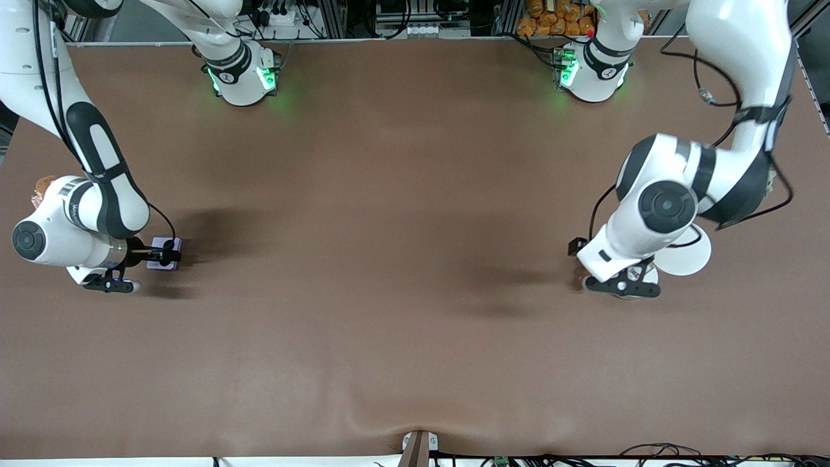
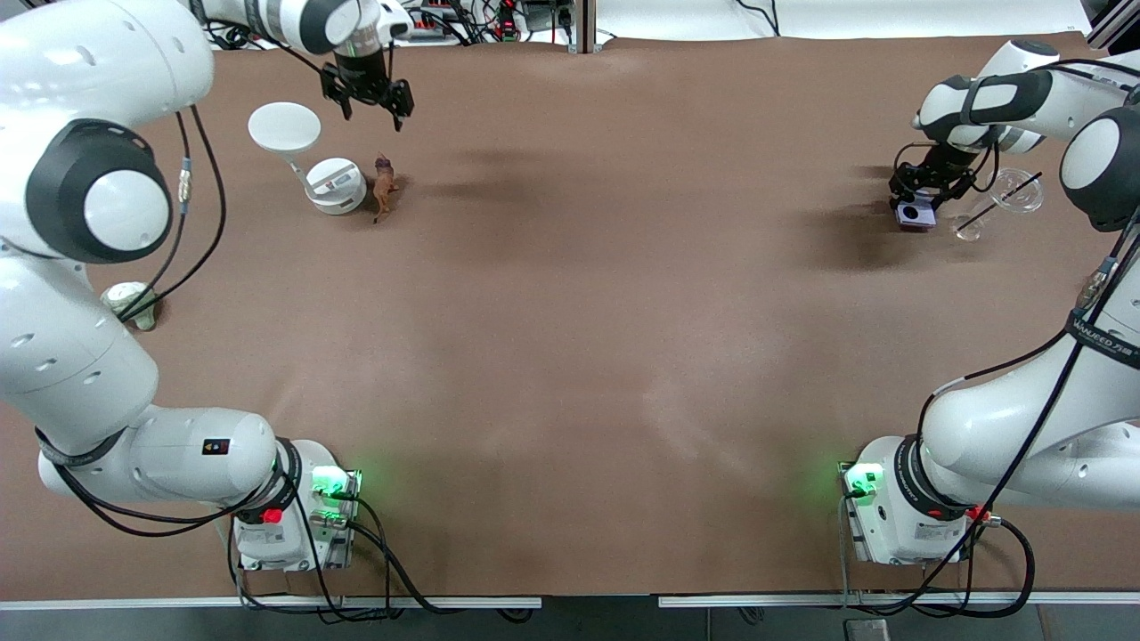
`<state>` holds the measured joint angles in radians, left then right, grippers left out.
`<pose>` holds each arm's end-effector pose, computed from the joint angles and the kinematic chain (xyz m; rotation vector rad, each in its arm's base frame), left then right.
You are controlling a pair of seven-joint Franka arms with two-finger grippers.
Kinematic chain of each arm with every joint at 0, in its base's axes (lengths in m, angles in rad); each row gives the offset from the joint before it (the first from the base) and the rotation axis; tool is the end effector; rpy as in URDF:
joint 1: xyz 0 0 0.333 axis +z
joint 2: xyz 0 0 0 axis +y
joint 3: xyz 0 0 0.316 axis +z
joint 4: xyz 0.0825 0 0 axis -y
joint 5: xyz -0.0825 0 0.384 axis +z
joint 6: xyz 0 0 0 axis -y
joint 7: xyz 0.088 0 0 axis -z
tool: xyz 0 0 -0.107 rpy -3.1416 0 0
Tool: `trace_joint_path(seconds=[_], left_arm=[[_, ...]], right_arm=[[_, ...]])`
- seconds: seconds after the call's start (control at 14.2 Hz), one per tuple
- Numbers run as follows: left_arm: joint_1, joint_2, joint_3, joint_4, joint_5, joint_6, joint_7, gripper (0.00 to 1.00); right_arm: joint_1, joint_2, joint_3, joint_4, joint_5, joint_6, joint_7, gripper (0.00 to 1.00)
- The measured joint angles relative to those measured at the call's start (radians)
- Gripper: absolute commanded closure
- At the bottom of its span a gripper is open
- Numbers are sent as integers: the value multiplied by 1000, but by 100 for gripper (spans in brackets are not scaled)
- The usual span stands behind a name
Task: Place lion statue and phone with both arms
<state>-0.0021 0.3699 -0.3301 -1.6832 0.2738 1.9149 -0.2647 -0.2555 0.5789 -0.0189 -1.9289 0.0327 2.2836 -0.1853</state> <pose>0.6193 -0.1724 0.3862 -2.9692 0.2398 0.1037 0.5757 -0.1611 0.1680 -3.0568 0.1704 0.3312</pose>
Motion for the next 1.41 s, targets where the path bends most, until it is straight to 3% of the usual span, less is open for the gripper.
trace_joint_path(seconds=[0.14, 0.49, 0.77, 1.06, 1.41], left_arm=[[0, -51, -5, 35, -23, -92, 3, 0], [17, -93, -2, 217, -101, -329, 39, 0], [59, -116, -1, 291, -108, -373, 40, 0], [126, -168, 0, 296, -211, -382, 41, 0], [140, -200, -2, 296, -225, -411, 42, 0]], right_arm=[[-8, 3, 5, 1, 0, 1, 0, 0], [-13, 14, 7, 2, 0, 1, -1, 0], [-12, -21, 17, 97, 0, -121, -1, 0], [17, -123, 37, 280, -1, -329, -2, 0], [163, -320, 42, 316, -9, -417, 43, 0]])
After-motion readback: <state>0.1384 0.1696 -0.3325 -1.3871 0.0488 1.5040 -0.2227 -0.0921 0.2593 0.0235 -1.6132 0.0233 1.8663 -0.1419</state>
